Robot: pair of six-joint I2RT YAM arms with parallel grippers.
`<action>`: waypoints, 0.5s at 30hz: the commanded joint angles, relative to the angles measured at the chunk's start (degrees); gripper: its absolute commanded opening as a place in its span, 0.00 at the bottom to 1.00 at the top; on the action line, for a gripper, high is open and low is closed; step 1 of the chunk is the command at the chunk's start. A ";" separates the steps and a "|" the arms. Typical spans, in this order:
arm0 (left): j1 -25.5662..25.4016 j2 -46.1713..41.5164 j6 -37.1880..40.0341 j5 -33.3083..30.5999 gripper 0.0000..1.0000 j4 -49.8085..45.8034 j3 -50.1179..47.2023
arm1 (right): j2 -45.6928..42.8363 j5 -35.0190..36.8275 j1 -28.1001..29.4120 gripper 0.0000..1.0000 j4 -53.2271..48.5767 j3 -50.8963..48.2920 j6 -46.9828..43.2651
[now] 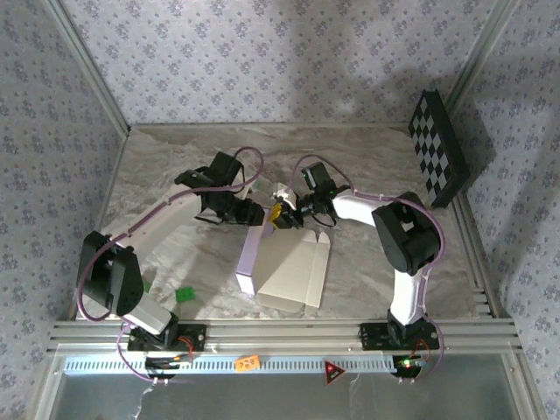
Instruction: Fold the paper box
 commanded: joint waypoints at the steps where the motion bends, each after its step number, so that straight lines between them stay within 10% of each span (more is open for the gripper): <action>1: 1.21 -0.88 0.00 2.18 0.41 1.69 -1.27 | 0.78 -2.57 1.16 0.14 -1.23 1.53 0.62; 15: 1.97 -1.74 -0.76 4.16 0.57 2.23 -1.48 | -6.54 19.61 4.57 0.00 3.50 -5.16 12.61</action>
